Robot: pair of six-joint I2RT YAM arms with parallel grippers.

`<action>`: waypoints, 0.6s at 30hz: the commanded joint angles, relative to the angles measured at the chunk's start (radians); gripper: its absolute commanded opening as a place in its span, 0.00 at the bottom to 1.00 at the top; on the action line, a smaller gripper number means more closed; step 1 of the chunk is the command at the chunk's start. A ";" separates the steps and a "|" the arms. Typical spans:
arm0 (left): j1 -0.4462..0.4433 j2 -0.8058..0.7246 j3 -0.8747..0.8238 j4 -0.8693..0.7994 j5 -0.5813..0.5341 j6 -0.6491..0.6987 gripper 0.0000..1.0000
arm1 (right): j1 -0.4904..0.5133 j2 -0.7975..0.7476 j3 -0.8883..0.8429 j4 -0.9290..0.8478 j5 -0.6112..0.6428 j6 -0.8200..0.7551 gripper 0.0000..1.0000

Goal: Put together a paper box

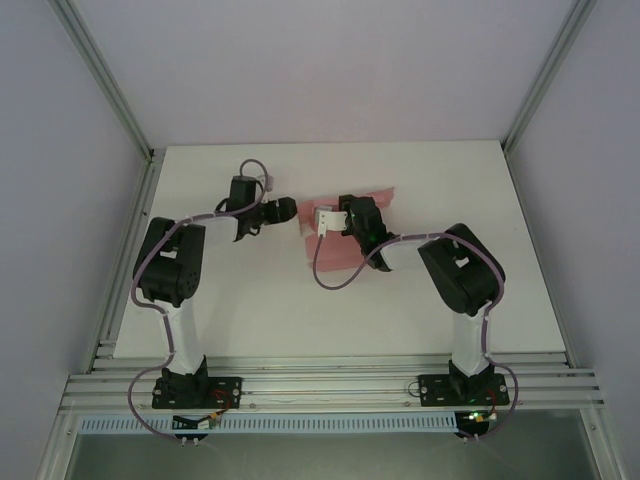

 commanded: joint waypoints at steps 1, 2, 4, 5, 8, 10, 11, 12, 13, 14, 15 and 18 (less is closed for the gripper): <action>-0.021 -0.007 -0.046 0.123 0.143 0.034 0.72 | 0.007 -0.003 -0.009 -0.125 -0.033 0.069 0.00; -0.024 -0.009 -0.056 0.146 0.159 0.028 0.69 | 0.007 -0.007 -0.012 -0.125 -0.032 0.071 0.00; -0.031 -0.018 -0.081 0.192 0.199 0.020 0.65 | 0.007 -0.011 -0.021 -0.120 -0.029 0.069 0.00; -0.037 -0.024 -0.096 0.213 0.215 0.017 0.63 | 0.007 -0.011 -0.027 -0.116 -0.030 0.068 0.00; -0.063 -0.043 -0.150 0.267 0.218 0.024 0.59 | 0.008 -0.012 -0.038 -0.119 -0.016 0.076 0.00; -0.082 -0.051 -0.179 0.288 0.196 0.030 0.58 | 0.007 -0.014 -0.042 -0.120 -0.011 0.088 0.00; -0.088 -0.051 -0.186 0.295 0.187 0.028 0.58 | 0.007 -0.016 -0.046 -0.119 -0.013 0.088 0.00; -0.092 -0.047 -0.191 0.306 0.191 0.024 0.57 | 0.007 -0.020 -0.051 -0.120 -0.017 0.089 0.00; -0.097 -0.042 -0.190 0.312 0.198 0.018 0.56 | 0.007 -0.021 -0.050 -0.128 -0.017 0.091 0.00; -0.101 -0.040 -0.189 0.320 0.201 0.010 0.54 | 0.007 -0.019 -0.046 -0.140 -0.013 0.094 0.00; -0.107 -0.040 -0.193 0.337 0.210 0.008 0.53 | 0.008 -0.020 -0.048 -0.141 -0.014 0.092 0.00; -0.124 -0.043 -0.198 0.381 0.183 0.019 0.53 | 0.007 -0.022 -0.061 -0.132 -0.021 0.083 0.00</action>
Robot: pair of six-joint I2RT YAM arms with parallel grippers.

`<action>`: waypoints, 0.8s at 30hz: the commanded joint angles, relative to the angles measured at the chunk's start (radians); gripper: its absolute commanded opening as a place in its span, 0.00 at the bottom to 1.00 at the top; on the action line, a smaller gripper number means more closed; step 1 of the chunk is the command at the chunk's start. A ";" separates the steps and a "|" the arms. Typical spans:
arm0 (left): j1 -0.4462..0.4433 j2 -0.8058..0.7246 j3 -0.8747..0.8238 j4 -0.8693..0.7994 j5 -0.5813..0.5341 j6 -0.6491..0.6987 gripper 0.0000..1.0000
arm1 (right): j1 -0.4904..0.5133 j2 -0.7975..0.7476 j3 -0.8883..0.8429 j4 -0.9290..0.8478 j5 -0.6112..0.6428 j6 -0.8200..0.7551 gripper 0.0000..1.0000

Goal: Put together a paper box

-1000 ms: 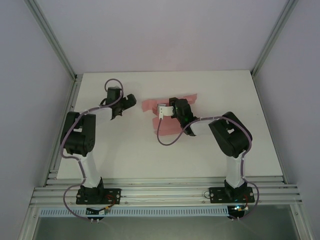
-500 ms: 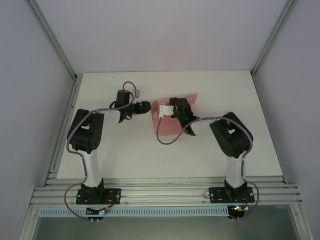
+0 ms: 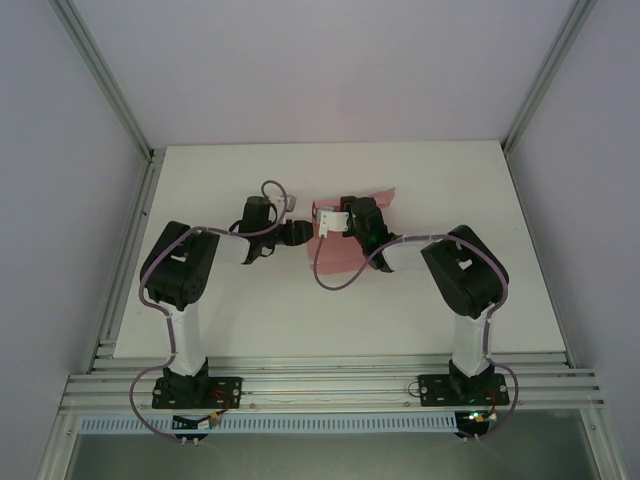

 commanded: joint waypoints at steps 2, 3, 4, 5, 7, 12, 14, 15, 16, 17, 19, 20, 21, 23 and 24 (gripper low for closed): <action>-0.028 -0.040 0.002 0.098 -0.025 0.024 0.52 | 0.007 0.000 -0.040 -0.127 -0.023 0.064 0.00; -0.032 -0.039 0.007 0.102 -0.047 0.027 0.52 | 0.006 -0.003 -0.042 -0.135 -0.027 0.071 0.00; -0.035 -0.038 0.010 0.112 -0.060 0.029 0.52 | 0.007 -0.006 -0.045 -0.133 -0.034 0.075 0.00; -0.040 -0.036 0.010 0.128 -0.078 0.027 0.53 | 0.007 -0.006 -0.049 -0.133 -0.041 0.077 0.00; -0.059 -0.033 0.010 0.156 -0.123 0.039 0.53 | 0.008 -0.003 -0.062 -0.116 -0.055 0.077 0.00; -0.122 -0.037 -0.038 0.247 -0.244 0.077 0.55 | 0.012 0.027 -0.098 -0.030 -0.043 0.046 0.00; -0.127 -0.034 -0.061 0.287 -0.232 0.070 0.55 | 0.014 0.035 -0.116 0.001 -0.035 0.030 0.00; -0.126 -0.031 -0.074 0.311 -0.229 0.054 0.55 | 0.014 0.037 -0.127 0.021 -0.033 0.021 0.00; -0.126 -0.029 -0.089 0.333 -0.213 0.049 0.55 | 0.015 0.041 -0.133 0.037 -0.028 0.018 0.00; -0.124 -0.032 -0.104 0.354 -0.197 0.045 0.53 | 0.015 0.042 -0.137 0.045 -0.024 0.022 0.00; -0.124 -0.044 -0.137 0.387 -0.182 0.047 0.52 | 0.015 0.049 -0.134 0.050 -0.012 0.023 0.00; -0.124 -0.051 -0.148 0.394 -0.188 0.052 0.51 | 0.014 0.055 -0.139 0.060 -0.013 0.006 0.00; -0.122 -0.060 -0.153 0.387 -0.194 0.059 0.49 | 0.014 0.067 -0.141 0.080 -0.010 -0.028 0.00; -0.120 -0.076 -0.157 0.367 -0.194 0.058 0.46 | 0.014 0.091 -0.141 0.149 0.004 -0.062 0.00; -0.116 -0.080 -0.157 0.367 -0.177 0.056 0.45 | 0.015 0.102 -0.139 0.166 0.013 -0.082 0.00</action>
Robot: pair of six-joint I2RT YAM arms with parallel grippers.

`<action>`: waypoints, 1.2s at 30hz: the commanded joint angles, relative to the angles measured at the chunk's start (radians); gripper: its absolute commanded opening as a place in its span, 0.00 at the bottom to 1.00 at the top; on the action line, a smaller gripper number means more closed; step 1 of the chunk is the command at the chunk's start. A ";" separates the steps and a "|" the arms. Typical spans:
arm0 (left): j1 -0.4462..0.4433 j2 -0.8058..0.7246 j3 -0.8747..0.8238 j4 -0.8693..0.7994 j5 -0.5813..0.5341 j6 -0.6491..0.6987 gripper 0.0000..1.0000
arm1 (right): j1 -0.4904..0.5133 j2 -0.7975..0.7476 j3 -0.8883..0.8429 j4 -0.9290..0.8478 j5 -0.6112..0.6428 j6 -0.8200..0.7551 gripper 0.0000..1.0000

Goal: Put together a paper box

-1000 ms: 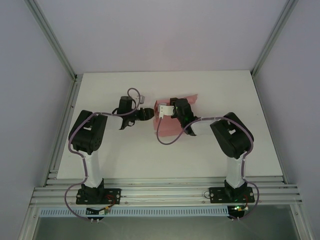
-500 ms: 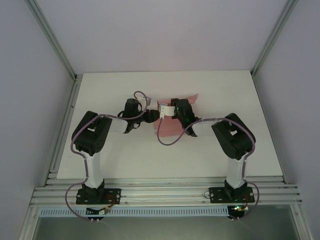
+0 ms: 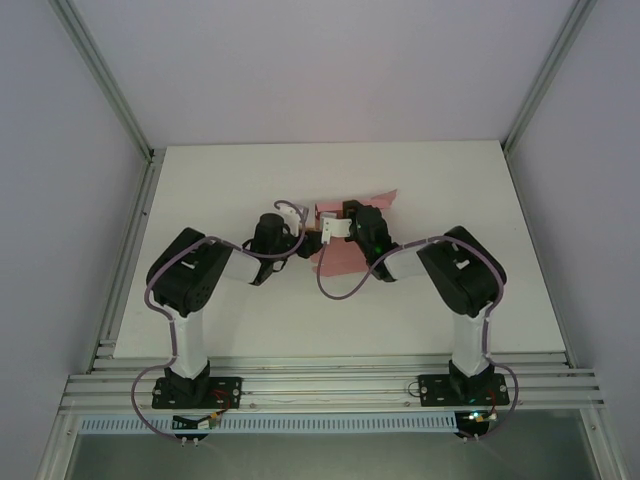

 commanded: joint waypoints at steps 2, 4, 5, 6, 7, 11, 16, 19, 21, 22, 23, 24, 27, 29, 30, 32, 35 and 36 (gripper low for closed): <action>0.015 -0.051 -0.003 0.076 0.037 -0.005 0.43 | 0.014 0.090 -0.044 -0.028 0.007 -0.066 0.00; 0.032 -0.042 -0.002 0.085 0.052 -0.031 0.43 | 0.016 0.085 -0.055 -0.019 0.009 -0.062 0.00; 0.040 -0.034 0.001 0.088 0.055 -0.042 0.43 | 0.017 0.076 -0.068 -0.015 0.001 -0.053 0.00; 0.043 -0.031 0.007 0.086 0.060 -0.044 0.43 | 0.017 0.066 -0.074 -0.022 -0.004 -0.042 0.00; 0.043 -0.025 0.014 0.082 0.060 -0.045 0.43 | 0.021 0.056 -0.077 -0.036 -0.005 -0.027 0.00; 0.023 0.001 0.068 0.031 0.058 -0.037 0.34 | 0.041 0.010 -0.086 -0.118 -0.026 0.023 0.00; -0.008 0.027 0.055 0.094 0.016 -0.055 0.27 | 0.044 0.011 -0.082 -0.155 -0.021 0.052 0.00; -0.035 0.024 0.030 0.140 -0.097 -0.072 0.29 | 0.048 0.024 -0.076 -0.150 -0.009 0.058 0.00; -0.061 0.030 0.012 0.191 -0.196 -0.083 0.33 | 0.052 0.014 -0.075 -0.184 -0.011 0.079 0.00; -0.074 0.038 0.005 0.224 -0.233 -0.084 0.34 | 0.051 0.000 -0.072 -0.228 -0.015 0.100 0.00; -0.088 0.047 -0.003 0.256 -0.280 -0.095 0.35 | 0.053 -0.015 -0.069 -0.268 -0.022 0.127 0.00; -0.097 0.057 -0.014 0.296 -0.304 -0.105 0.35 | 0.053 -0.030 -0.066 -0.317 -0.034 0.156 0.00; -0.116 0.081 -0.073 0.432 -0.303 -0.140 0.36 | 0.050 -0.072 -0.030 -0.502 -0.082 0.212 0.00; -0.118 0.074 -0.130 0.500 -0.284 -0.161 0.37 | 0.050 -0.074 -0.026 -0.499 -0.073 0.208 0.00; -0.117 0.059 -0.154 0.500 -0.276 -0.152 0.37 | 0.048 -0.069 -0.034 -0.463 -0.062 0.194 0.02; -0.117 0.025 -0.172 0.457 -0.252 -0.117 0.36 | 0.044 -0.059 -0.043 -0.416 -0.047 0.168 0.07; -0.117 0.006 -0.159 0.383 -0.251 -0.090 0.34 | 0.042 -0.063 -0.034 -0.421 -0.036 0.175 0.09; -0.117 0.011 -0.152 0.379 -0.253 -0.087 0.34 | 0.039 -0.072 -0.032 -0.430 -0.038 0.185 0.10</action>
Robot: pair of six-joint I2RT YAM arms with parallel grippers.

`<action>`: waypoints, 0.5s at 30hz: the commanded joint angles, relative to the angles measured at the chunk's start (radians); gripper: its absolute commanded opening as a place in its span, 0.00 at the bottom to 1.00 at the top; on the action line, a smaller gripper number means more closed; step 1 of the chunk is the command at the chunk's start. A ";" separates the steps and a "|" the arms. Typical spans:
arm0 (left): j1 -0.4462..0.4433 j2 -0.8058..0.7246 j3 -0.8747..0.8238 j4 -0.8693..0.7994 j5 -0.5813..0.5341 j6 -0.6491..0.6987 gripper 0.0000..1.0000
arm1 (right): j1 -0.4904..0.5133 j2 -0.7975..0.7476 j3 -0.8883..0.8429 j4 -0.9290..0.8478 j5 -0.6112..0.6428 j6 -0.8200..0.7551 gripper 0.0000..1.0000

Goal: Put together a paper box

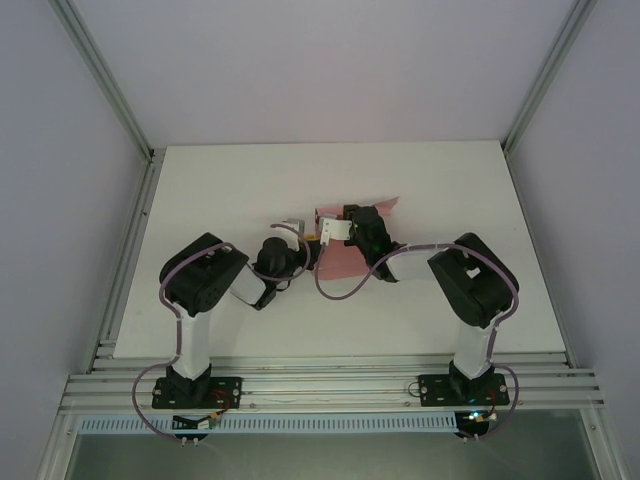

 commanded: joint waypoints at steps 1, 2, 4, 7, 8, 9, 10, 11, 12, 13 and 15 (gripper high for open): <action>-0.007 -0.041 0.018 0.014 0.002 0.030 0.34 | 0.007 0.025 -0.027 -0.209 -0.064 0.068 0.12; -0.007 -0.037 0.021 0.016 0.002 0.034 0.35 | 0.004 0.012 -0.025 -0.227 -0.067 0.074 0.16; -0.008 -0.032 0.030 0.008 0.003 0.042 0.35 | -0.006 -0.016 -0.022 -0.259 -0.073 0.083 0.20; -0.008 -0.036 0.051 -0.043 0.010 0.067 0.35 | -0.022 -0.059 -0.017 -0.308 -0.101 0.097 0.25; -0.006 -0.039 0.057 -0.065 0.009 0.069 0.35 | -0.028 -0.074 -0.012 -0.332 -0.110 0.111 0.28; -0.007 -0.042 0.061 -0.079 0.011 0.072 0.35 | -0.035 -0.086 -0.004 -0.364 -0.124 0.126 0.28; -0.007 -0.042 0.062 -0.083 0.012 0.072 0.35 | -0.039 -0.097 0.003 -0.397 -0.139 0.138 0.28; -0.007 -0.040 0.063 -0.078 0.017 0.073 0.35 | -0.042 -0.105 0.012 -0.439 -0.158 0.150 0.29; -0.007 -0.038 0.063 -0.069 0.023 0.073 0.36 | -0.044 -0.108 0.023 -0.474 -0.173 0.165 0.30; -0.007 -0.035 0.065 -0.064 0.033 0.075 0.37 | -0.047 -0.106 0.029 -0.492 -0.180 0.173 0.30; -0.006 -0.029 0.079 -0.072 0.061 0.080 0.39 | -0.049 -0.093 0.041 -0.513 -0.181 0.176 0.30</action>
